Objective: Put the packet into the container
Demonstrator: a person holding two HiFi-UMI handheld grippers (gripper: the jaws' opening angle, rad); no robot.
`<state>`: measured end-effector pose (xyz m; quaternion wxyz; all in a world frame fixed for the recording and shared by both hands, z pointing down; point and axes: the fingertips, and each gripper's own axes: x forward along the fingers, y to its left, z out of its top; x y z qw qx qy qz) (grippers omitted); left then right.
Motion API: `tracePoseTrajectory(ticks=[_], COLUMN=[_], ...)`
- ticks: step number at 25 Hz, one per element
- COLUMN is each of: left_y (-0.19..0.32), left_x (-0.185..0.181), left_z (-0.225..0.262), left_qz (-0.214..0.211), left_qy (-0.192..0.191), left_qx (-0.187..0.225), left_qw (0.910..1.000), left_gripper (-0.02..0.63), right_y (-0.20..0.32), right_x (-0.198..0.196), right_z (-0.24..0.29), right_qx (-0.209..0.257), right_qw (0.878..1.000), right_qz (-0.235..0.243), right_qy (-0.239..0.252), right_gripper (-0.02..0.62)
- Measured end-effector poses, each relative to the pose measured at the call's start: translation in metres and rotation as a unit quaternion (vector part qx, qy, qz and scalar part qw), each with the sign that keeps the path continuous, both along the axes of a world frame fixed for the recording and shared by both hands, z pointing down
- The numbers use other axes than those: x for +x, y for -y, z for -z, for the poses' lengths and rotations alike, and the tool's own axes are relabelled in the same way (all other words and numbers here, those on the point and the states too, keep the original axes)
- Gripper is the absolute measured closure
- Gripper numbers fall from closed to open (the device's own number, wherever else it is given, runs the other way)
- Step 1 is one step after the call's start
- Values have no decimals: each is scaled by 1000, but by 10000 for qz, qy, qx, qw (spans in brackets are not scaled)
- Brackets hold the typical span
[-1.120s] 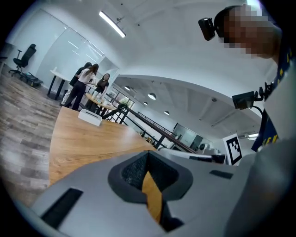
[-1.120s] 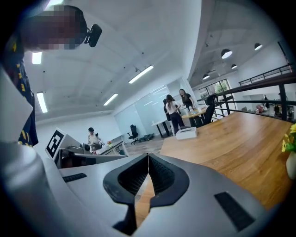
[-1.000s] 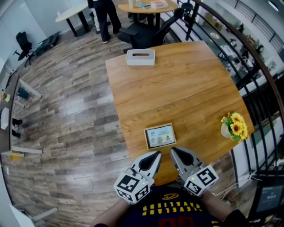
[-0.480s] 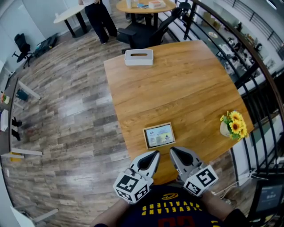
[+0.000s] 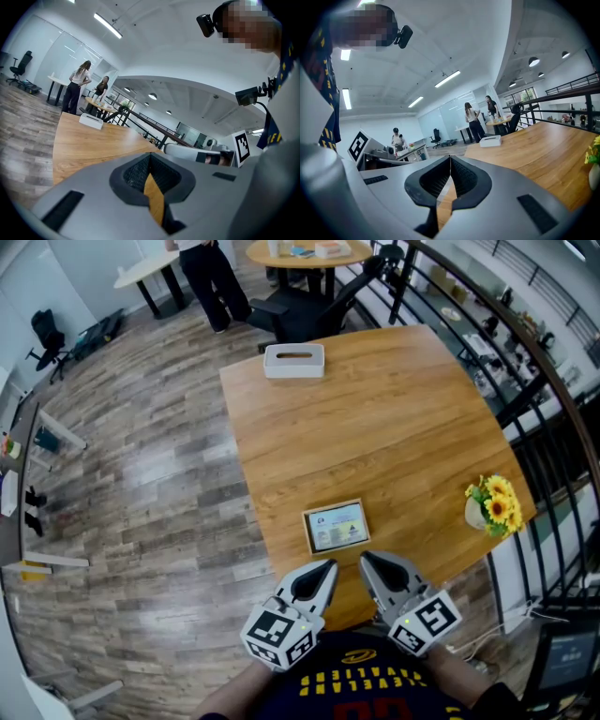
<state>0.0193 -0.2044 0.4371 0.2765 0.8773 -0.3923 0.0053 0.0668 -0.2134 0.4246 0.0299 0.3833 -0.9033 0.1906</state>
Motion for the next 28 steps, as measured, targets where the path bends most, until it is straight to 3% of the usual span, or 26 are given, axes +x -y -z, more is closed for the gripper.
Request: tracePoseTrajectory(ticks=[28], left_y=[1], left_x=[2], left_z=[-8], left_qz=[7], left_qy=[74], left_qx=[-57], left_qw=[10000], left_gripper=[606], right_y=[-1], right_x=[0], right_z=[-1], right_qx=[-24], right_qw=[10000], right_qz=[48], right_qy=[7], right_gripper=[584])
